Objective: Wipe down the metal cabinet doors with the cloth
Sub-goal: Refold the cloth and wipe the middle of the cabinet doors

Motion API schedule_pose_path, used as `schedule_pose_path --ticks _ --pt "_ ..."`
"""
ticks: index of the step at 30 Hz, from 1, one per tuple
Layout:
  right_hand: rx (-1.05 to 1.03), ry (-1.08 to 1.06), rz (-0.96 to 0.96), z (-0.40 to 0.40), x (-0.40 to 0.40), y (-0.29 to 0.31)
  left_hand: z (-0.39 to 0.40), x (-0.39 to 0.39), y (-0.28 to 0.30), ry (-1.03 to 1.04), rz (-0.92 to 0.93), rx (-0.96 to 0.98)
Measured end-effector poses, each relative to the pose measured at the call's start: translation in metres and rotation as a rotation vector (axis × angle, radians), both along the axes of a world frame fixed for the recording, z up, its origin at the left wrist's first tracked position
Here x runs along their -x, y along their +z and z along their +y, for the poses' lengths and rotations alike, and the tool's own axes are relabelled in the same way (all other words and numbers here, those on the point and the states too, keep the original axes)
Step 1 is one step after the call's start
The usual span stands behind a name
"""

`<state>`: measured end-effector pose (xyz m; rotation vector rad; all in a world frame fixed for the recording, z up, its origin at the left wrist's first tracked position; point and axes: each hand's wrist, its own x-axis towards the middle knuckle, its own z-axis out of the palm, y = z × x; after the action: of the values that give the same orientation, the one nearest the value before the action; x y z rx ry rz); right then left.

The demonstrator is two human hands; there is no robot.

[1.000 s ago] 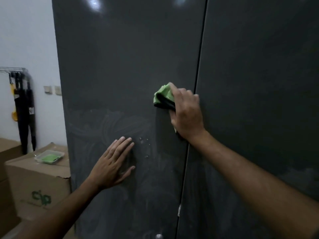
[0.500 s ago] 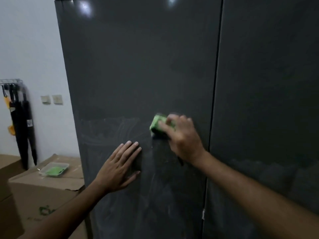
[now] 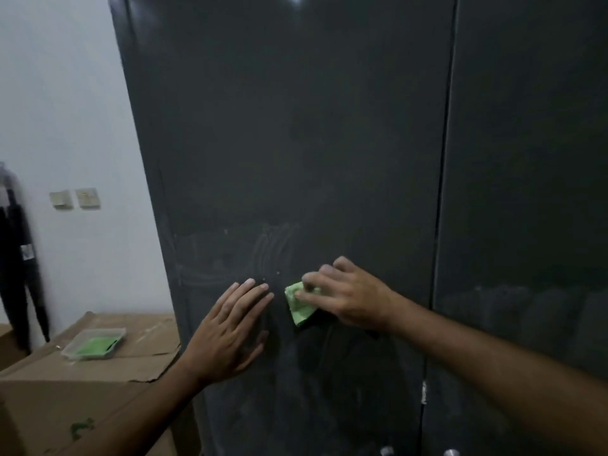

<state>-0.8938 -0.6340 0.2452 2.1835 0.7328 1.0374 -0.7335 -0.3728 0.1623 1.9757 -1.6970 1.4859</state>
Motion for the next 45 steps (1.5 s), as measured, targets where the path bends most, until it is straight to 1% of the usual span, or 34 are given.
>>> schedule_pose_path --ticks 1,2,5,6,7,8,11,12,13,14,15,17,18,19,20,22,24,25,26,28,29,30,31,32,34,35,36,37,38,40,41,42,43,45 --pt "0.016 -0.003 -0.01 -0.002 -0.003 0.016 0.008 -0.007 -0.001 0.007 -0.008 -0.005" --pt "-0.043 -0.005 -0.084 -0.002 -0.007 0.036 0.015 -0.014 0.0 0.015 -0.011 -0.011" --pt "-0.485 -0.043 -0.426 0.01 -0.017 0.092 0.028 -0.033 0.0 0.037 -0.025 -0.04" --pt "-0.623 -0.04 -0.49 0.02 -0.021 0.094 0.029 -0.038 0.0 0.043 -0.038 -0.051" --pt "-0.67 -0.03 -0.516 0.028 -0.027 0.083 0.029 -0.042 -0.001 0.046 -0.048 -0.059" --pt "-0.624 -0.013 -0.477 0.034 -0.032 0.064 0.029 -0.045 -0.001 0.041 -0.055 -0.061" --pt "-0.131 0.031 -0.12 0.039 -0.032 0.004 0.029 -0.051 0.0 0.02 -0.089 -0.043" --pt "-0.012 0.0 -0.01 0.036 -0.028 0.005 0.029 -0.053 0.001 0.014 -0.107 -0.04" --pt "0.048 -0.013 0.017 0.033 -0.027 0.019 0.028 -0.055 0.001 0.01 -0.124 -0.037" --pt "0.043 -0.015 -0.032 0.032 -0.028 0.037 0.027 -0.057 0.001 0.014 -0.142 -0.032" --pt "-0.052 -0.021 -0.123 0.033 -0.031 0.057 0.026 -0.059 0.0 0.022 -0.158 -0.026" --pt "-0.408 -0.045 -0.355 0.038 -0.037 0.089 0.025 -0.062 -0.003 0.028 -0.176 -0.012" --pt "-0.583 -0.041 -0.435 0.047 -0.041 0.09 0.024 -0.063 -0.004 0.022 -0.177 -0.002" --pt "-0.661 -0.035 -0.469 0.056 -0.047 0.076 0.024 -0.063 -0.004 0.016 -0.179 0.008" --pt "-0.632 -0.027 -0.425 0.064 -0.053 0.051 0.023 -0.063 -0.004 0.007 -0.182 0.017" --pt "-0.36 0.007 -0.214 0.076 -0.055 -0.005 0.021 -0.063 -0.005 -0.017 -0.205 0.024" --pt "-0.196 -0.017 -0.051 0.073 -0.048 -0.009 0.022 -0.066 -0.007 -0.015 -0.23 0.018" --pt "-0.176 -0.027 -0.077 0.071 -0.049 0.009 0.021 -0.067 -0.007 -0.01 -0.23 0.026" --pt "-0.224 -0.045 -0.14 0.072 -0.051 0.032 0.022 -0.067 -0.008 -0.005 -0.22 0.035" --pt "-0.478 -0.076 -0.36 0.074 -0.058 0.079 0.022 -0.065 -0.007 0.003 -0.195 0.029" --pt "-0.623 -0.077 -0.44 0.08 -0.06 0.092 0.023 -0.063 -0.007 0.005 -0.189 0.025" --pt "-0.687 -0.059 -0.481 0.087 -0.064 0.091 0.023 -0.063 -0.006 0.004 -0.185 0.023" --pt "-0.654 -0.041 -0.463 0.092 -0.069 0.077 0.023 -0.063 -0.007 -0.001 -0.181 0.023" --pt "-0.538 -0.019 -0.377 0.098 -0.072 0.056 0.023 -0.065 -0.007 -0.005 -0.182 0.019" --pt "-0.204 0.007 -0.147 0.099 -0.069 0.021 0.024 -0.067 -0.008 -0.008 -0.199 0.01" --pt "-0.091 -0.007 -0.069 0.094 -0.065 0.024 0.025 -0.066 -0.007 -0.017 -0.195 0.013" --pt "-0.035 -0.019 -0.06 0.089 -0.064 0.039 0.027 -0.063 -0.006 -0.029 -0.176 0.017" --pt "-0.053 -0.035 -0.111 0.087 -0.066 0.059 0.029 -0.058 -0.005 -0.04 -0.151 0.022" --pt "-0.15 -0.055 -0.193 0.086 -0.068 0.08 0.032 -0.054 -0.004 -0.048 -0.129 0.029" --pt "-0.459 -0.094 -0.388 0.094 -0.074 0.111 0.04 -0.049 -0.003 -0.049 -0.083 0.057" --pt "-0.585 -0.086 -0.433 0.104 -0.079 0.11 0.045 -0.05 -0.003 -0.043 -0.067 0.069" --pt "-0.628 -0.067 -0.439 0.113 -0.085 0.098 0.051 -0.053 -0.003 -0.032 -0.059 0.068" --pt "-0.579 -0.047 -0.382 0.121 -0.09 0.078 0.057 -0.059 -0.004 -0.024 -0.067 0.055" --pt "-0.246 -0.013 -0.17 0.129 -0.094 0.035 0.07 -0.073 -0.009 -0.004 -0.123 -0.007"
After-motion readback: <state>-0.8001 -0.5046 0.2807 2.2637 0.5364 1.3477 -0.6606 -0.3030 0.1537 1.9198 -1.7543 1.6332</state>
